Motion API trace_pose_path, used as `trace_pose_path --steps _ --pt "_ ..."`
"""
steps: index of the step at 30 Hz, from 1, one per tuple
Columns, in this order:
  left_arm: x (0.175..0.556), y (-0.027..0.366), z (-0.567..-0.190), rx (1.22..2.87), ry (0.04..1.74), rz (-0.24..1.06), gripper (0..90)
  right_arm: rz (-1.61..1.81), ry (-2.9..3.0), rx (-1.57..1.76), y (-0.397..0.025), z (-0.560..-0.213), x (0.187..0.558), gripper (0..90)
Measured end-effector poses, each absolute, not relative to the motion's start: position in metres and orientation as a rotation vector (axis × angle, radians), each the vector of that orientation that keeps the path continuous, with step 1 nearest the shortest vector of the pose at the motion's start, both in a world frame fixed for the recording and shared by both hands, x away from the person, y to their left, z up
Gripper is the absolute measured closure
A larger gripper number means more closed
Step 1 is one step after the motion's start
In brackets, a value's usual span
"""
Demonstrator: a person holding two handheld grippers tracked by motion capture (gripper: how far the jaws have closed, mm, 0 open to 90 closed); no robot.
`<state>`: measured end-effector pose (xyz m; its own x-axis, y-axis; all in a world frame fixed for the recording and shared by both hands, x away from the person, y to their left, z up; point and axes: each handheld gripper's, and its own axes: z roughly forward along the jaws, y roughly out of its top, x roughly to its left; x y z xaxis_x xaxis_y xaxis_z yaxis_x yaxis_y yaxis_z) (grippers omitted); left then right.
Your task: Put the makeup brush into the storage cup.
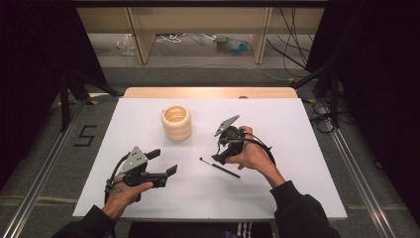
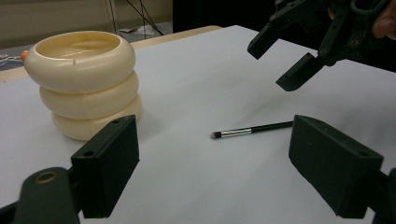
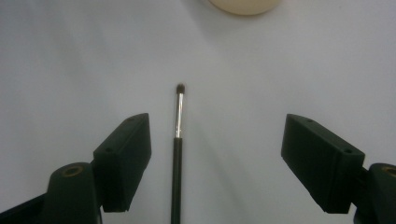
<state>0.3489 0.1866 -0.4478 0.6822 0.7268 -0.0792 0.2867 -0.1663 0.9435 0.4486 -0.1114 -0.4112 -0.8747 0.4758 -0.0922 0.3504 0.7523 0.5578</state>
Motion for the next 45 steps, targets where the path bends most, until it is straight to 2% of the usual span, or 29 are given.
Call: trace_pose_path --steps 12,45 --pt "0.349 0.186 -0.448 1.740 0.817 0.475 15.7 0.698 2.817 0.652 -0.101 -0.425 0.456 29.5" --pt "0.348 0.187 -0.447 1.735 0.818 0.474 15.7 0.480 2.968 0.681 -0.080 -0.454 0.467 52.2"
